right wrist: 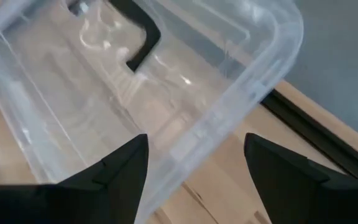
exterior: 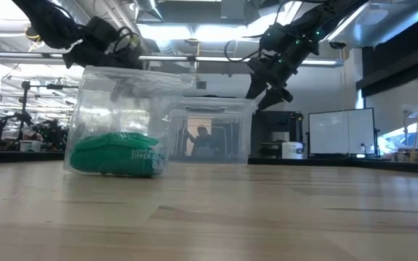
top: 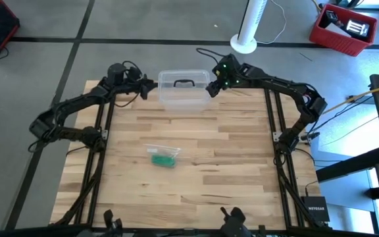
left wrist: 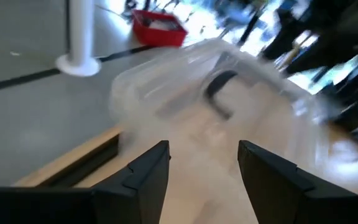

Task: Roll bandage
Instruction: Open the transparent bin

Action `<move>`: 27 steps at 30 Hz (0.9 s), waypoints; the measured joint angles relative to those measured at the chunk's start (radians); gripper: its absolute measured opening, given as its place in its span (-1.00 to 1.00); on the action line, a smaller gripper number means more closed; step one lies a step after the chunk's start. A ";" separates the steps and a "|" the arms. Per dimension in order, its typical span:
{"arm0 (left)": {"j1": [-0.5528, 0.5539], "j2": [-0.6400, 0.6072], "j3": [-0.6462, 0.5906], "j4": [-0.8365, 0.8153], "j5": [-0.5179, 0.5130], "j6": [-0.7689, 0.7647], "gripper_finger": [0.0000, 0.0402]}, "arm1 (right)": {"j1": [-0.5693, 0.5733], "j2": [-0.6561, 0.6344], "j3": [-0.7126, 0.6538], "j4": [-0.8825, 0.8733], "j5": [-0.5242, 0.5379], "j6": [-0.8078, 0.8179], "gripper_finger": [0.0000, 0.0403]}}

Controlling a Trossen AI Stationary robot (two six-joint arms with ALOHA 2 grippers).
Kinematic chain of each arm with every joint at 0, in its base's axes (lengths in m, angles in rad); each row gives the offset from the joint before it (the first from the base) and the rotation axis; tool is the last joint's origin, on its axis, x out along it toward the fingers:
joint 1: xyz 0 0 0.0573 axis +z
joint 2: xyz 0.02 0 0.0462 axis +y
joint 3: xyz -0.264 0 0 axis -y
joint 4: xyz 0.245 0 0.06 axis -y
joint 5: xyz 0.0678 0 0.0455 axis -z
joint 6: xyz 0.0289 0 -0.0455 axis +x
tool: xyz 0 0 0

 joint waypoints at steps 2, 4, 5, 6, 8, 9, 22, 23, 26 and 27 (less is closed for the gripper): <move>-0.001 0.015 0.000 -0.029 -0.056 0.033 -0.09 | 0.000 0.000 0.000 -0.020 0.008 -0.007 0.32; 0.000 0.037 0.000 -0.033 -0.069 0.033 -0.09 | 0.000 0.001 0.000 -0.019 0.018 -0.011 0.32; 0.000 0.045 0.000 -0.030 -0.068 0.033 -0.09 | 0.000 0.002 0.000 -0.016 0.020 -0.013 0.32; -0.002 0.054 0.000 -0.027 -0.058 0.031 -0.09 | 0.000 0.003 0.000 -0.014 0.022 -0.014 0.32; -0.013 0.074 0.000 -0.023 -0.028 0.020 -0.09 | 0.008 0.006 0.000 -0.003 0.023 -0.014 0.32; -0.016 0.081 0.000 -0.019 -0.016 0.014 -0.09 | 0.011 0.008 0.000 0.009 0.023 -0.015 0.32; -0.047 0.099 0.000 -0.003 -0.001 -0.013 -0.09 | 0.025 0.040 0.002 0.044 -0.010 0.036 0.32; -0.049 0.099 0.000 -0.002 0.002 -0.015 -0.09 | 0.025 0.037 0.001 0.043 -0.010 0.037 0.32; -0.052 0.096 0.000 0.001 0.012 -0.015 -0.09 | 0.026 0.024 0.000 0.030 -0.011 0.040 0.32; -0.052 0.092 0.000 0.002 0.014 -0.016 -0.09 | 0.026 0.020 0.000 0.029 -0.012 0.040 0.32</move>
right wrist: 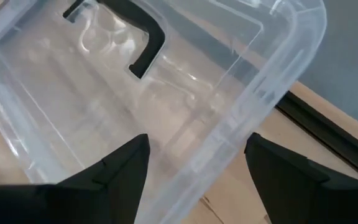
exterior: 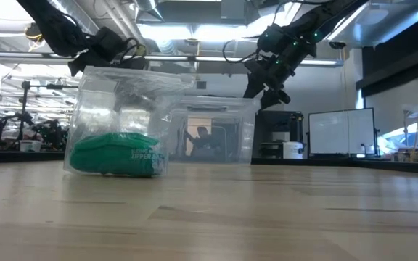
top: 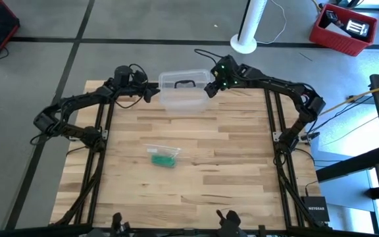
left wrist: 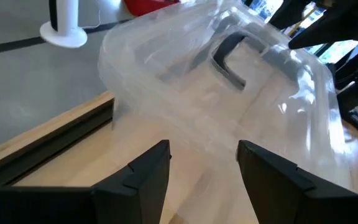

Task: Roll bandage
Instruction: Open the transparent bin

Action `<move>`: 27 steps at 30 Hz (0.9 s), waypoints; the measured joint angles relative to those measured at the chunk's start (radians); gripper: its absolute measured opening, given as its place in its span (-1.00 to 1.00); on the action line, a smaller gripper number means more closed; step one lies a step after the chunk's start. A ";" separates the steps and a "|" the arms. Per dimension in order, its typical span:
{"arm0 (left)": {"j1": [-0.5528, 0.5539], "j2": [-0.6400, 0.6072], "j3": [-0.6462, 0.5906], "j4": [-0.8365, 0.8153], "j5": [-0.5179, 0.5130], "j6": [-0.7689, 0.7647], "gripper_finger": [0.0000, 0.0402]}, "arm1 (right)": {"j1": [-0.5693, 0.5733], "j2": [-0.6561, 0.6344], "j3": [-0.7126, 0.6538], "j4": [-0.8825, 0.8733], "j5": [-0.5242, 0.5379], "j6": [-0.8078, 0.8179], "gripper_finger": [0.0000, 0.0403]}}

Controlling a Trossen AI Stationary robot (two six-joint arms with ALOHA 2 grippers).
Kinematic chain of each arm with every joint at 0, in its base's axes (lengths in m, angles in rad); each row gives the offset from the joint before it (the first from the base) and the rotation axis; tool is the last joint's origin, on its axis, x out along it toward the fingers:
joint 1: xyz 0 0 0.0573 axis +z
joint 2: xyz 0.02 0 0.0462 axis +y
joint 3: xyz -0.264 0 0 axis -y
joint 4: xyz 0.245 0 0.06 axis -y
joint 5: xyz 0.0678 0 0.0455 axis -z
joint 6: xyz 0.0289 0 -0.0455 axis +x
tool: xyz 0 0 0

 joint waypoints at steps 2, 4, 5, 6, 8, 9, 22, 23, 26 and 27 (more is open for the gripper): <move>-0.001 -0.012 0.000 0.012 0.005 0.000 -0.09 | 0.002 -0.009 0.000 0.006 -0.018 -0.001 0.32; -0.001 -0.025 0.000 0.008 0.006 0.000 -0.09 | 0.004 -0.016 0.000 0.002 -0.023 0.000 0.32; 0.000 -0.032 0.000 0.008 0.005 0.000 -0.09 | 0.004 -0.016 0.000 0.008 -0.026 0.001 0.32; -0.001 -0.039 0.000 0.011 0.006 0.001 -0.09 | 0.004 -0.016 0.000 0.012 -0.027 0.001 0.32; -0.005 -0.047 0.000 0.016 0.007 0.000 -0.09 | 0.012 -0.016 0.000 0.013 -0.030 0.001 0.32; -0.007 -0.047 0.000 0.016 0.007 0.000 -0.09 | 0.015 -0.016 0.000 0.015 -0.030 0.001 0.32; -0.047 -0.047 0.000 0.007 0.004 0.035 -0.09 | 0.075 -0.016 0.000 0.090 -0.098 0.027 0.32; -0.047 -0.049 0.000 0.005 0.002 0.035 -0.09 | 0.074 -0.016 0.000 0.086 -0.098 0.028 0.32; -0.045 -0.074 0.000 -0.011 -0.006 0.047 -0.09 | 0.071 -0.020 0.000 0.068 -0.098 0.028 0.32; -0.041 -0.090 0.000 -0.029 -0.019 0.049 -0.09 | 0.067 -0.026 0.000 0.048 -0.092 0.027 0.32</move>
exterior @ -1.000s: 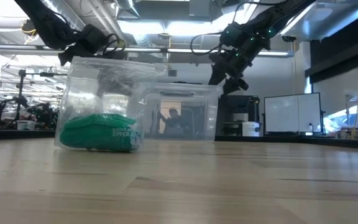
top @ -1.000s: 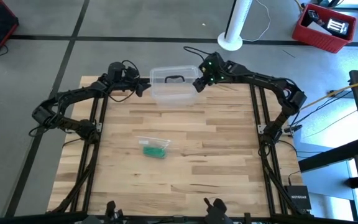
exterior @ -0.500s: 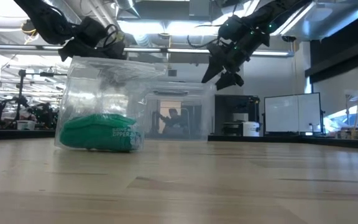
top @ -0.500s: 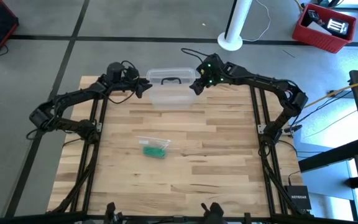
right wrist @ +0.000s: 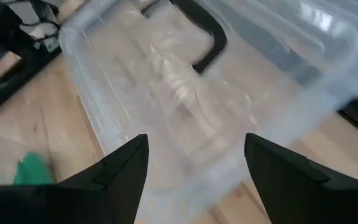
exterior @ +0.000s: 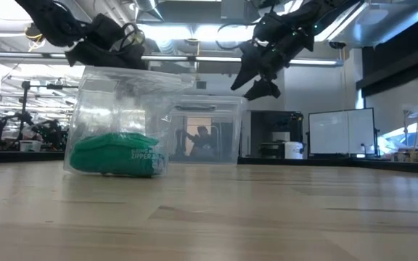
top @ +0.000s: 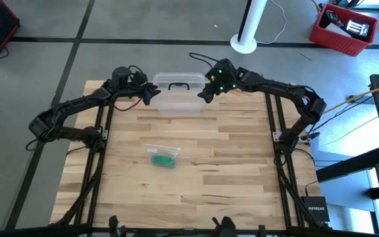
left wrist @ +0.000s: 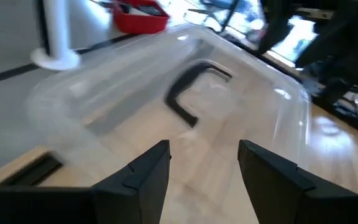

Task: Roll bandage
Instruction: Open the transparent bin

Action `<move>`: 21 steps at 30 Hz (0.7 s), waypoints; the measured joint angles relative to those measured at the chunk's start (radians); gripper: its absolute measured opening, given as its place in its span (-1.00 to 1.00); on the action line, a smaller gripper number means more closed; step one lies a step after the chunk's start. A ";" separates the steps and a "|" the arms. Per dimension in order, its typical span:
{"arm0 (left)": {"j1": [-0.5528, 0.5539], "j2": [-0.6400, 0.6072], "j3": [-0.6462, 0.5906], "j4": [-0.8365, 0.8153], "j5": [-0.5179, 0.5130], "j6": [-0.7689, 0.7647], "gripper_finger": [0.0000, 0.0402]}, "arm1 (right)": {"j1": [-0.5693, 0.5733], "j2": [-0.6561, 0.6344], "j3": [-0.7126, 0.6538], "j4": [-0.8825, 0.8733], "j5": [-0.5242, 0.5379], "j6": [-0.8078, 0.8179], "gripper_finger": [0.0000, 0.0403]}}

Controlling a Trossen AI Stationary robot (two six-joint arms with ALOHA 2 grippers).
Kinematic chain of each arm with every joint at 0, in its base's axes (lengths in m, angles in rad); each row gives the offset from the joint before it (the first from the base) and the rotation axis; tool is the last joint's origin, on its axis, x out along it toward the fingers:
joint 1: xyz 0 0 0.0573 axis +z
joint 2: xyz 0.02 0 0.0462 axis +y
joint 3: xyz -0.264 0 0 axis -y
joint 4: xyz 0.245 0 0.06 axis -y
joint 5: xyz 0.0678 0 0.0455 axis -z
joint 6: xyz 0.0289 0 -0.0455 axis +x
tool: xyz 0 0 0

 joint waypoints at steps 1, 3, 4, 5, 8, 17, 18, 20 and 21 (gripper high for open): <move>0.004 -0.021 0.000 -0.022 -0.029 0.005 -0.09 | -0.005 -0.008 0.000 -0.017 0.019 -0.006 0.32; 0.014 -0.053 0.000 -0.075 -0.101 0.030 -0.09 | -0.014 -0.027 0.000 -0.047 0.080 -0.014 0.32; 0.019 -0.065 0.000 -0.105 -0.130 0.040 -0.09 | -0.017 -0.033 0.002 -0.061 0.113 -0.022 0.32; 0.023 -0.068 0.000 -0.129 -0.149 0.051 -0.09 | -0.018 -0.034 0.002 -0.071 0.141 -0.031 0.32; 0.031 -0.048 -0.002 -0.160 -0.157 0.056 -0.09 | -0.017 -0.014 0.002 -0.082 0.188 -0.055 0.32; 0.027 0.015 -0.011 -0.093 -0.047 -0.005 -0.09 | -0.017 0.071 0.003 -0.008 0.060 -0.039 0.32; 0.027 0.014 -0.012 -0.087 -0.042 -0.022 -0.09 | -0.017 0.072 0.002 0.000 0.056 -0.033 0.32; 0.028 0.015 -0.012 -0.083 -0.030 -0.043 -0.09 | -0.017 0.072 0.000 0.010 0.055 -0.026 0.32; 0.028 0.015 -0.012 -0.083 -0.030 -0.048 -0.09 | -0.017 0.071 0.000 0.013 0.055 -0.021 0.32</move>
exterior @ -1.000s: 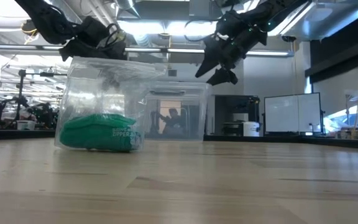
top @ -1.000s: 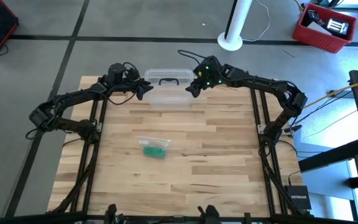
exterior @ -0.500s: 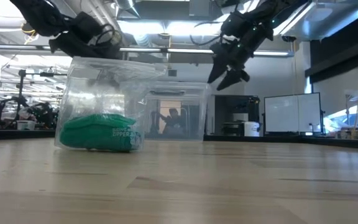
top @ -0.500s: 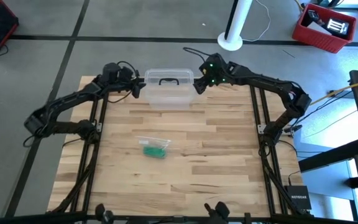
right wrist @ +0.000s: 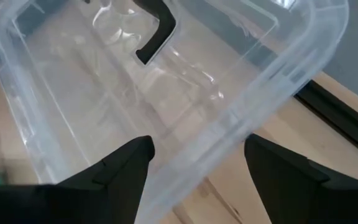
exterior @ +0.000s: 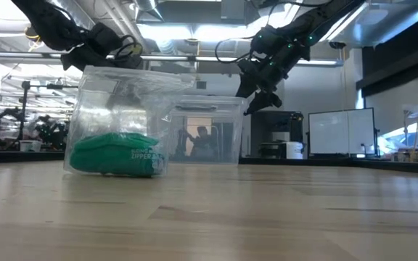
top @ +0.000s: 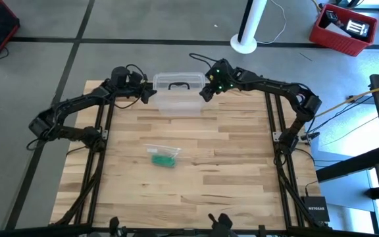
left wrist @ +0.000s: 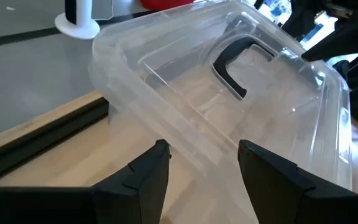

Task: Roll bandage
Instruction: Open the transparent bin

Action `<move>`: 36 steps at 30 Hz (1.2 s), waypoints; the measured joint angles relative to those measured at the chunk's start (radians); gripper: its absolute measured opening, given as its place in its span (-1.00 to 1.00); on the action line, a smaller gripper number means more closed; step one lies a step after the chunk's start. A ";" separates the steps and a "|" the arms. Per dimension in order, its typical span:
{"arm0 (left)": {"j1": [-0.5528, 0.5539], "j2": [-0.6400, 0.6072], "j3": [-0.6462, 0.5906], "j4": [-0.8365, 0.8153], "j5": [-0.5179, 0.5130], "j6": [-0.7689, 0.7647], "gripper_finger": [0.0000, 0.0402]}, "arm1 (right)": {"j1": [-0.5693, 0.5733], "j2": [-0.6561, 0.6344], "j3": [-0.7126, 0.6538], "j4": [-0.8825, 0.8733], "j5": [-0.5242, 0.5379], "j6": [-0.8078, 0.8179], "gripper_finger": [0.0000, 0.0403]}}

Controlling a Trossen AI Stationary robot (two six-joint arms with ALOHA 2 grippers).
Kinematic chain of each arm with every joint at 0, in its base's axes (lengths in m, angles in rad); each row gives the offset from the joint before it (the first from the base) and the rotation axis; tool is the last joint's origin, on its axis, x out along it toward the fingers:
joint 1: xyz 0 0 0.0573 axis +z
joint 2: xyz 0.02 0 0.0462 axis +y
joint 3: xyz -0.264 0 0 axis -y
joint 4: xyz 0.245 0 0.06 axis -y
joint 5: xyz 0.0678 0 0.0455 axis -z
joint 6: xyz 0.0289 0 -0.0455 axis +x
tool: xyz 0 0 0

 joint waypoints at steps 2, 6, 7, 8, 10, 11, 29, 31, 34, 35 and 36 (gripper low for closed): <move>0.000 0.000 0.000 0.000 0.003 -0.006 -0.09 | 0.000 0.000 0.000 0.000 0.000 0.010 0.32; 0.000 -0.007 -0.001 0.002 0.010 -0.033 -0.09 | 0.000 -0.004 0.000 0.002 -0.002 0.013 0.32; 0.000 -0.009 -0.001 0.007 0.012 -0.039 -0.09 | 0.000 -0.008 -0.001 0.000 -0.002 0.013 0.32; 0.000 -0.012 0.000 0.011 0.014 -0.045 -0.09 | 0.000 -0.013 -0.001 -0.002 -0.002 0.014 0.32; 0.000 -0.019 0.005 0.013 0.023 -0.050 -0.09 | 0.000 -0.027 -0.002 -0.008 -0.001 0.015 0.32; -0.001 -0.024 0.008 0.015 0.025 -0.053 -0.09 | 0.000 -0.037 -0.002 -0.007 -0.001 0.018 0.32; -0.033 -0.029 0.017 0.060 0.020 -0.042 -0.09 | 0.001 -0.061 -0.002 0.038 -0.103 0.043 0.32; -0.040 -0.029 0.017 0.083 0.026 -0.030 -0.09 | 0.003 -0.061 0.000 0.096 -0.196 0.041 0.32; -0.054 -0.029 0.019 0.099 0.033 -0.027 -0.09 | 0.006 -0.065 0.004 0.177 -0.250 0.057 0.32; -0.056 -0.028 0.018 0.101 0.032 -0.024 -0.09 | 0.005 -0.065 0.004 0.207 -0.256 0.066 0.32; -0.058 -0.028 0.018 0.104 0.028 -0.020 -0.09 | 0.005 -0.065 0.004 0.228 -0.260 0.067 0.32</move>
